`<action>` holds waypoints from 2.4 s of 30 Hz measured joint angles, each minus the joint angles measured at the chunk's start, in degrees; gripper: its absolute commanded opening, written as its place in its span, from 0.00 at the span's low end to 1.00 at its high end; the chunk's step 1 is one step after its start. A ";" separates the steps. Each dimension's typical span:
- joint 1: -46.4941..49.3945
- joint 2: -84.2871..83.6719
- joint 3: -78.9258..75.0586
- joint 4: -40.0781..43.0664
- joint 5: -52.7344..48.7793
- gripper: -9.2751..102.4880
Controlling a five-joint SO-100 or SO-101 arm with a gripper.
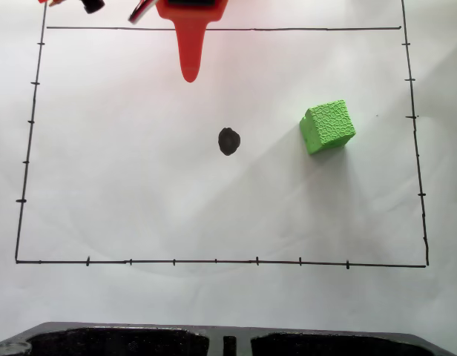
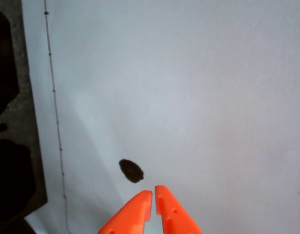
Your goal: Grasp the colored block, Place it on the black dot, and then return the arm to the default position.
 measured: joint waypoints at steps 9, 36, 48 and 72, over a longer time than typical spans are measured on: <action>0.00 0.00 0.00 0.00 0.00 0.08; -12.30 -31.64 -19.51 -0.44 2.46 0.08; -26.46 -60.12 -45.62 7.12 24.08 0.09; -34.63 -79.54 -63.98 14.06 31.11 0.32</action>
